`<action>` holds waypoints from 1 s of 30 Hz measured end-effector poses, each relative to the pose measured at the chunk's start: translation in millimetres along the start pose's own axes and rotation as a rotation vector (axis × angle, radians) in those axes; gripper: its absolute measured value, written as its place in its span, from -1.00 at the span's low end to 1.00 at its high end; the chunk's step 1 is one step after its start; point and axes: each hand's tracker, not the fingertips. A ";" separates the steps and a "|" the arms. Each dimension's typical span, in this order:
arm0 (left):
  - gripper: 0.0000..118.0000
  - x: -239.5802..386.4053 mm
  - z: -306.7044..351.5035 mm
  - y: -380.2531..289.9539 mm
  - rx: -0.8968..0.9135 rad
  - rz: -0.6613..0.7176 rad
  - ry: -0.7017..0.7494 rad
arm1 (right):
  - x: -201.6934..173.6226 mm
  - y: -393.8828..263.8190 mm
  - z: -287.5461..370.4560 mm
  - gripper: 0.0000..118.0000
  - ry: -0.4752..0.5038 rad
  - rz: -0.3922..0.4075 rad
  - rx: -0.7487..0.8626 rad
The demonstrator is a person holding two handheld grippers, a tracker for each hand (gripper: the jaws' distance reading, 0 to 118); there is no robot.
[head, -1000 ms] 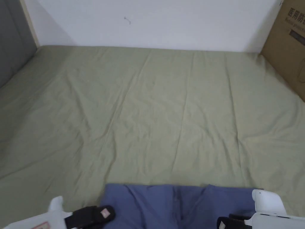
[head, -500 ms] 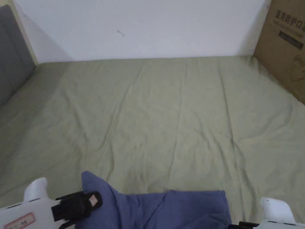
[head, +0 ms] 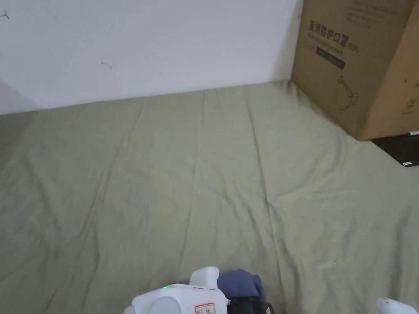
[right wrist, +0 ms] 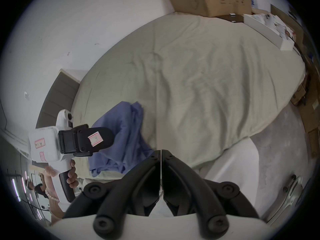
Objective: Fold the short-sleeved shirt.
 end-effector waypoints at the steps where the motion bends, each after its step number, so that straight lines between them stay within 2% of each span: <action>1: 0.56 -3.6 12.9 -1.3 0.025 0.010 -0.025 | 4.3 -0.5 1.9 -0.98 -0.010 -0.006 0.006; 6: 0.51 -28.7 75.5 5.0 0.161 0.101 0.010 | 15.4 -1.1 -5.8 -0.98 -0.039 -0.024 -0.002; 7: 0.25 -33.1 82.7 5.1 0.185 0.108 0.037 | 15.1 -1.3 -8.7 -0.98 -0.036 -0.030 -0.005; 8: 0.25 -37.3 87.8 5.6 0.202 0.099 0.083 | 14.3 -2.1 -11.5 -0.98 -0.027 -0.034 -0.009; 9: 0.13 -36.4 90.2 7.8 0.208 0.084 0.124 | 12.7 -3.1 -13.7 -0.98 -0.015 -0.033 -0.014; 10: -0.14 -37.2 88.3 8.2 0.205 0.080 0.158 | 10.7 -3.9 -15.7 -0.98 -0.008 -0.029 -0.020; 11: -0.62 -37.6 82.5 8.2 0.182 0.063 0.193 | 6.8 -4.8 -17.8 -0.98 -0.001 -0.021 -0.027; 12: -0.90 -37.4 76.0 6.7 0.167 0.045 0.193 | 4.3 -5.8 -18.9 -0.98 0.005 -0.013 -0.033; 17: -0.90 -14.4 24.5 -8.9 0.033 -0.008 0.066 | 3.0 -8.0 -18.4 -0.98 0.020 -0.001 -0.041; 21: -0.90 12.1 -7.8 -30.2 -0.033 -0.097 0.162 | 12.6 -8.4 -14.0 -0.98 0.004 -0.026 -0.033; 25: -0.90 26.5 -8.0 -43.7 -0.067 -0.105 0.060 | 19.5 -9.4 -12.7 -0.98 -0.014 -0.040 -0.034; 30: -0.90 22.0 -7.8 -49.8 -0.085 -0.090 0.049 | 17.1 -9.6 -14.6 -0.98 -0.017 -0.039 -0.042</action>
